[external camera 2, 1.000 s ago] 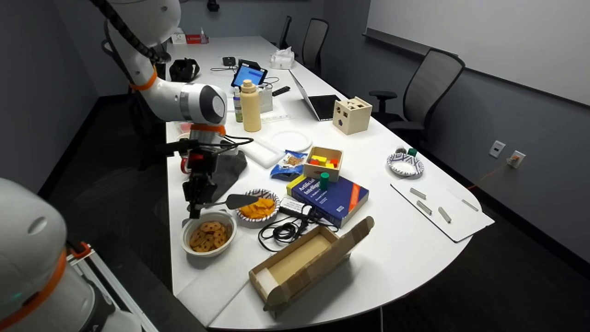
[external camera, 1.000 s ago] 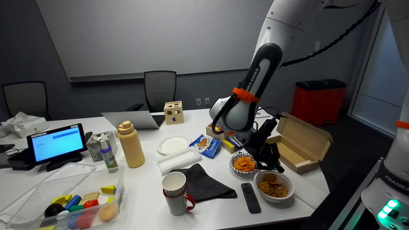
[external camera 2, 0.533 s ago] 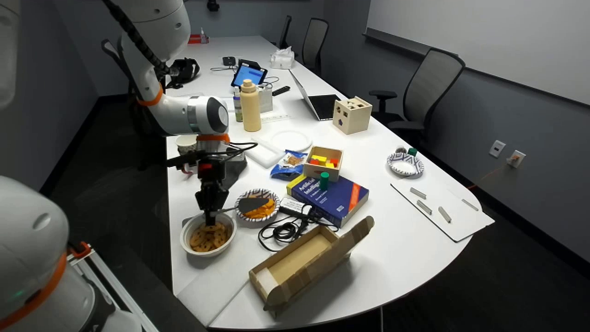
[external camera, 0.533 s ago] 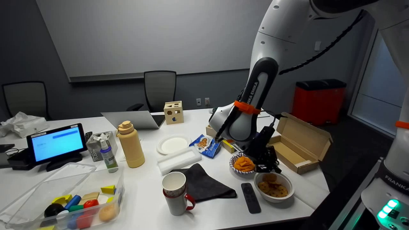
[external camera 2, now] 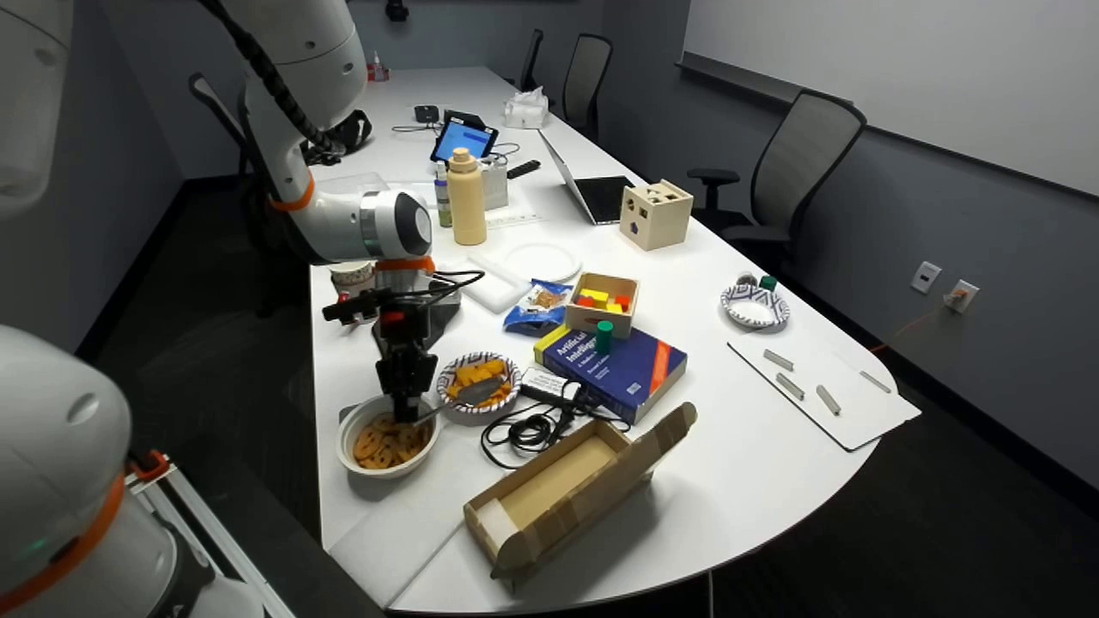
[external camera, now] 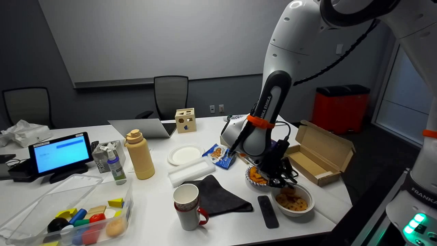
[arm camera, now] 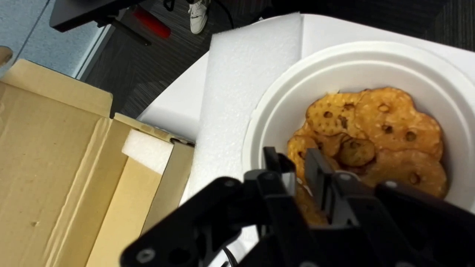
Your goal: Use the cake spatula to stir the contents in the black and white bowl on the left.
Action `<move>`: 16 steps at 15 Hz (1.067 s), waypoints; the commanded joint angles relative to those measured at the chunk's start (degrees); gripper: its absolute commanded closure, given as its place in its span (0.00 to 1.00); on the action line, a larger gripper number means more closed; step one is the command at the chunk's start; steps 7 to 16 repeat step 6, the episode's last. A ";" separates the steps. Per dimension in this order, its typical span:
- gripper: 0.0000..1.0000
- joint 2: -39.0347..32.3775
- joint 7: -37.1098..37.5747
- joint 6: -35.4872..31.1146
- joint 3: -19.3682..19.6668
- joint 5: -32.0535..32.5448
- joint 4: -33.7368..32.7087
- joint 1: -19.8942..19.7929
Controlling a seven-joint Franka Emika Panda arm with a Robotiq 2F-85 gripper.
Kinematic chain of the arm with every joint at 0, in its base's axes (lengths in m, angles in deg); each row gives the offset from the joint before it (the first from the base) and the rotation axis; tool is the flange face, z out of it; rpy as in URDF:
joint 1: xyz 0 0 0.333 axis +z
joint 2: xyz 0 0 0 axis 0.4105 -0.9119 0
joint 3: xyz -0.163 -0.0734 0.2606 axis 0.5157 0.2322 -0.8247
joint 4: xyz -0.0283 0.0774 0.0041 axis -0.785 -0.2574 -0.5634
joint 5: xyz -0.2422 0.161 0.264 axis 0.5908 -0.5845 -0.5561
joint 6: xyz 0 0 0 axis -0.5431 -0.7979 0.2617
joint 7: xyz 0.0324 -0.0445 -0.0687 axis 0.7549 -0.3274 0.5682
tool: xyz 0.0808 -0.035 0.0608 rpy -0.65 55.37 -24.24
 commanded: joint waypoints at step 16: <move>0.04 0.54 0.70 -0.47 -0.13 -0.14 -1.31 0.60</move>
